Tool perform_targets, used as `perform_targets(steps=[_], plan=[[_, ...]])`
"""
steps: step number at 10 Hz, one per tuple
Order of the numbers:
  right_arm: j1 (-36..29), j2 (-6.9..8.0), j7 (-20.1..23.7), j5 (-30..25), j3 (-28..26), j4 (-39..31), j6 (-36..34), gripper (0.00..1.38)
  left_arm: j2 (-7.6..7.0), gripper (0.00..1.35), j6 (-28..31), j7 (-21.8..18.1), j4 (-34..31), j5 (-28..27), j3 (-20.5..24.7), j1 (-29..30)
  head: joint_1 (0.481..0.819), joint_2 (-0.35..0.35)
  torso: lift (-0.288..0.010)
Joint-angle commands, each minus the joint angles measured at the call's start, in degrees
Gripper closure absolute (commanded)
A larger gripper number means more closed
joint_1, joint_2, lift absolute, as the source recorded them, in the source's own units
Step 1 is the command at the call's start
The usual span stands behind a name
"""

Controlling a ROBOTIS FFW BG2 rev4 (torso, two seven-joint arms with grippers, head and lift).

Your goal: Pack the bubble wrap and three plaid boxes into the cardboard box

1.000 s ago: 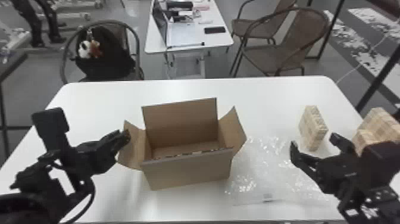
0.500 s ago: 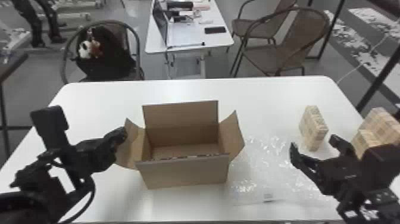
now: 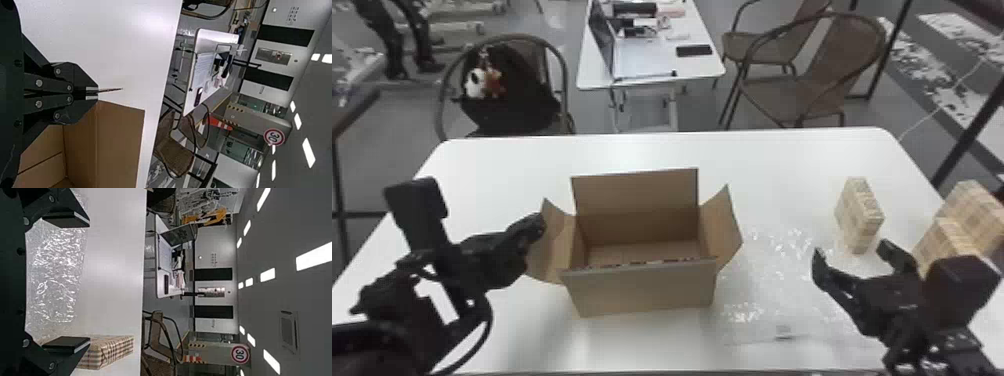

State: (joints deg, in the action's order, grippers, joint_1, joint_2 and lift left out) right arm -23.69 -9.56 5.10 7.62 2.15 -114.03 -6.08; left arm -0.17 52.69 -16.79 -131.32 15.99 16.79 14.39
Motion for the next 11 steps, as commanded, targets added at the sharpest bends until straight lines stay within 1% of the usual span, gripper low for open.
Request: perform_targets(steps=[1, 2, 3, 4, 5, 7, 8, 9, 10, 11], plan=[[1.54, -1.69, -1.68, 1.88, 2.77, 3.64, 0.37, 0.23, 0.32, 1.21, -0.13, 0.00, 0.27, -0.08, -0.09, 0.20, 0.695, 0.065, -0.132], [3.13, -3.62, -5.28, 2.40, 5.76, 5.84, 0.46, 0.22, 0.32, 1.21, -0.40, 0.00, 0.54, 0.00, -0.26, 0.20, 0.695, 0.071, -0.132], [3.83, -4.68, -9.76, 2.67, 7.78, 6.54, 0.19, 0.23, 0.32, 1.22, -0.57, 0.00, 0.71, 0.00, -0.53, 0.11, 0.695, 0.074, -0.132], [4.71, -5.20, -13.54, 2.93, 9.10, 6.54, -3.15, 0.23, 0.32, 1.22, -0.66, -0.09, 0.98, 0.00, -0.70, 0.11, 0.695, 0.072, -0.132], [6.20, -5.20, -15.65, 4.69, 10.24, 6.72, -7.54, 0.23, 0.32, 1.21, -0.75, -0.09, 1.33, 0.00, -1.14, 0.02, 0.695, 0.069, -0.132], [8.40, -5.20, -18.46, 5.66, 11.47, 7.24, -13.52, 0.23, 0.32, 1.22, -0.84, -0.09, 2.12, 0.00, -1.93, -0.15, 0.695, 0.068, -0.132], [10.42, -5.03, -18.82, 7.06, 12.00, 8.30, -16.68, 0.23, 0.32, 1.22, -0.84, -0.09, 2.21, 0.00, -2.02, -0.06, 0.695, 0.066, -0.132], [11.74, -5.03, -18.82, 7.41, 12.53, 7.77, -20.99, 0.27, 0.32, 1.22, -0.84, -0.09, 2.21, 0.00, -2.11, -0.24, 0.695, 0.064, -0.132], [11.56, -5.03, -19.96, 8.47, 12.53, 7.24, -22.66, 0.53, 0.32, 1.22, -1.10, -0.09, 2.21, 0.00, -1.93, -0.15, 0.695, 0.069, -0.132], [11.56, -5.03, -20.13, 9.08, 12.44, 7.07, -22.75, 0.75, 0.32, 1.22, -1.10, -0.09, 2.21, 0.00, -1.93, -0.06, 0.695, 0.072, -0.132]])
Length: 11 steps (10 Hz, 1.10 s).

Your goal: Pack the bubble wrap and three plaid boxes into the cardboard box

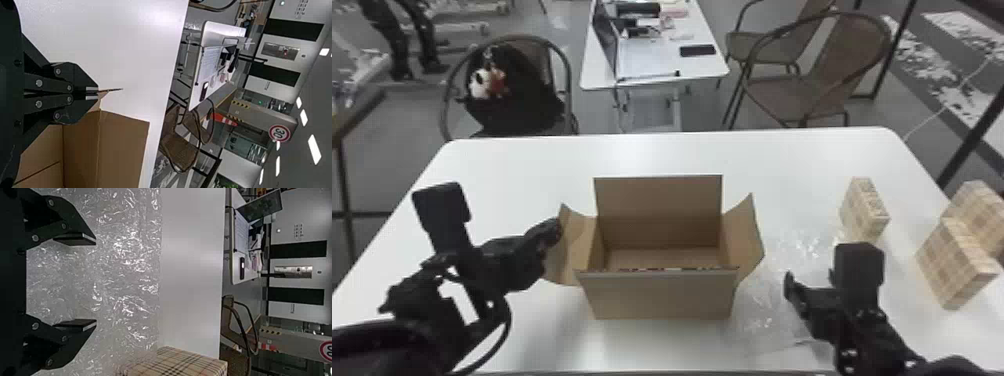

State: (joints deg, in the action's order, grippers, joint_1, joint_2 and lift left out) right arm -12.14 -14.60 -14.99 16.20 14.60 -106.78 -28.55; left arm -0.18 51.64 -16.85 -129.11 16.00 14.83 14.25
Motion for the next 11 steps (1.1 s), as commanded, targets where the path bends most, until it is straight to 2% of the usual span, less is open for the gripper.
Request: perform_targets(steps=[1, 2, 3, 4, 6, 7, 8, 9, 11], plan=[[-0.07, -0.26, 1.71, 1.47, -0.19, -1.41, -1.16, 0.82, 0.32, 1.22, -0.13, -0.02, 0.00, 0.00, 0.02, 0.07, 0.695, 0.074, -0.132], [-0.34, -0.87, 3.30, 1.29, -0.72, -4.05, -3.45, 1.26, 0.32, 1.22, -0.13, -0.02, 0.00, 0.00, 0.02, -0.02, 0.695, 0.078, -0.132], [-1.21, -1.31, 4.09, 1.55, -1.60, -6.51, -3.45, 1.22, 0.32, 1.22, -0.22, -0.02, 0.09, 0.00, 0.02, -0.02, 0.695, 0.088, -0.132], [-2.45, -1.31, 6.72, 0.59, -3.44, -10.29, -3.45, 1.29, 0.32, 1.22, -0.22, -0.02, 0.09, 0.00, 0.02, 0.07, 0.695, 0.090, -0.132], [-3.41, -1.14, 7.25, 2.79, -7.05, -19.08, -8.37, 1.29, 0.32, 1.22, -0.31, -0.02, 0.35, 0.00, -0.06, 0.07, 0.695, 0.089, -0.132], [-2.36, -0.26, 7.25, 7.88, -10.12, -21.98, -13.64, 1.29, 0.32, 1.22, -0.57, -0.02, 0.53, -0.26, -0.15, 0.07, 0.695, 0.083, -0.132], [0.37, 0.89, 7.34, 11.75, -13.99, -25.76, -21.90, 1.29, 0.32, 1.22, -0.57, -0.02, 0.53, -0.53, -0.41, 0.07, 0.695, 0.080, -0.132], [3.36, 1.41, 7.69, 15.53, -16.98, -28.75, -26.56, 1.29, 0.32, 1.22, -0.57, 0.07, 0.62, -1.05, -0.68, -0.19, 0.695, 0.074, -0.132], [8.19, 1.85, 7.60, 23.26, -18.03, -29.27, -26.47, 1.29, 0.32, 1.22, -0.57, 0.07, 0.70, -1.41, -0.77, -0.19, 0.695, 0.071, -0.132]])
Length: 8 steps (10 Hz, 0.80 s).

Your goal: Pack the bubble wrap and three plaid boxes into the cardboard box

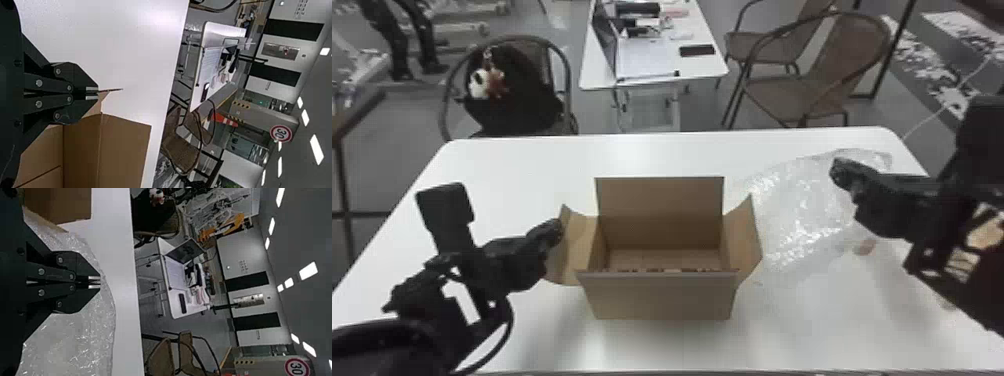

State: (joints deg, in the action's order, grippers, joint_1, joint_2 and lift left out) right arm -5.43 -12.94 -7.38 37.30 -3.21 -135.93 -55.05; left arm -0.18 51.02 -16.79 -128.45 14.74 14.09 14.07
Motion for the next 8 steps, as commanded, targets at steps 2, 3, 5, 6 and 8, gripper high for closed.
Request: perform_targets(steps=[2, 3, 5, 6, 8], plan=[[4.99, 0.11, -0.61, 7.35, -0.13, -0.13, 0.12, 1.29, 0.32, 1.22, 0.13, 0.18, 0.13, -0.94, -0.56, -0.10, 0.695, 0.096, -0.132], [6.92, 0.19, -0.70, 8.94, 0.40, -0.13, 0.38, 1.29, 0.32, 1.22, 0.22, 0.35, 0.22, -1.30, -0.91, -0.19, 0.695, 0.102, -0.132], [9.38, 0.19, -1.58, 11.66, 3.56, 0.23, 1.43, 1.29, 0.32, 1.22, 0.74, 0.44, 0.84, -2.44, -2.40, -1.59, 0.671, 0.123, -0.132], [10.96, -0.07, -1.58, 12.45, 5.41, 0.84, 2.40, 1.29, 0.32, 1.22, 1.09, 0.44, 1.37, -2.79, -3.11, -2.03, 0.660, 0.135, -0.132], [12.46, -0.33, -1.58, 14.65, 7.96, 2.42, 6.62, 1.29, 0.32, 1.22, 1.09, 0.44, 2.24, -3.23, -4.07, -2.56, 0.647, 0.156, -0.132]])
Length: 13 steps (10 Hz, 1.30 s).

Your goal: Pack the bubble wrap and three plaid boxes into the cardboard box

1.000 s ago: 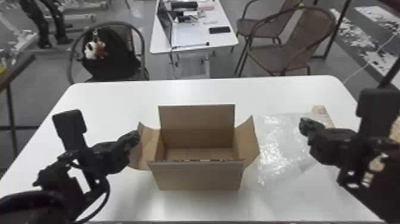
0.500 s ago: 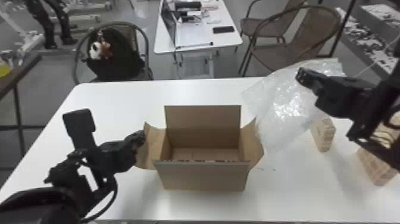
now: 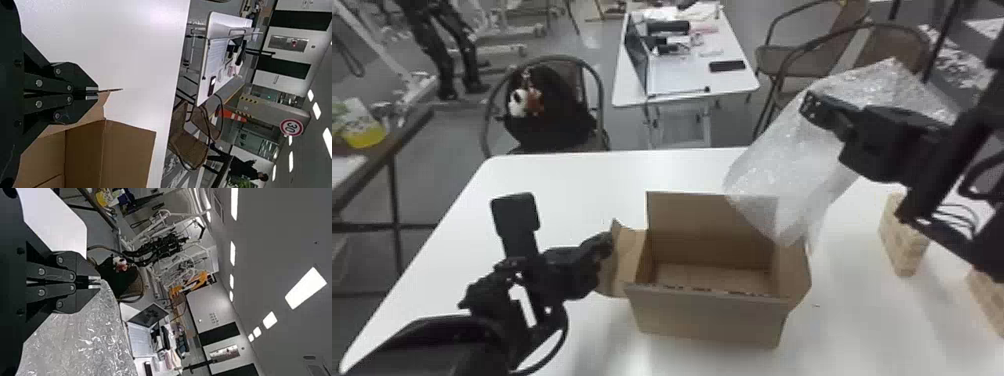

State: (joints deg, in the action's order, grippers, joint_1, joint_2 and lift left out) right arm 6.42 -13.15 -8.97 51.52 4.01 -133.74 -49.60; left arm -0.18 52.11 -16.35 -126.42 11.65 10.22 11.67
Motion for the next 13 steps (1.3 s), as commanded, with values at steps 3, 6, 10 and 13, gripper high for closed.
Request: perform_targets(steps=[3, 6, 10, 13], plan=[[3.07, -0.73, 0.44, -0.37, 1.17, -2.22, 6.19, 1.29, 0.32, 1.22, 0.01, 0.53, 0.47, -0.84, -1.17, -0.51, 0.618, 0.162, -0.132], [-0.71, 1.20, -3.60, 4.56, 2.49, 5.07, 9.09, 1.29, 0.32, 1.22, -0.61, 0.79, 1.17, 0.04, -1.52, -0.68, 0.590, 0.151, -0.132], [-4.13, 2.17, -8.08, 22.40, 4.16, 12.54, 10.84, 1.29, 0.32, 1.22, -1.84, 1.76, 1.17, 0.22, -1.52, 0.11, 0.681, 0.167, -0.132], [-0.53, 0.59, -6.59, 29.61, 9.35, 16.94, 9.44, 1.29, 0.32, 1.22, -1.93, 2.20, 1.53, 0.30, -2.05, -0.07, 0.695, 0.224, -0.132]])
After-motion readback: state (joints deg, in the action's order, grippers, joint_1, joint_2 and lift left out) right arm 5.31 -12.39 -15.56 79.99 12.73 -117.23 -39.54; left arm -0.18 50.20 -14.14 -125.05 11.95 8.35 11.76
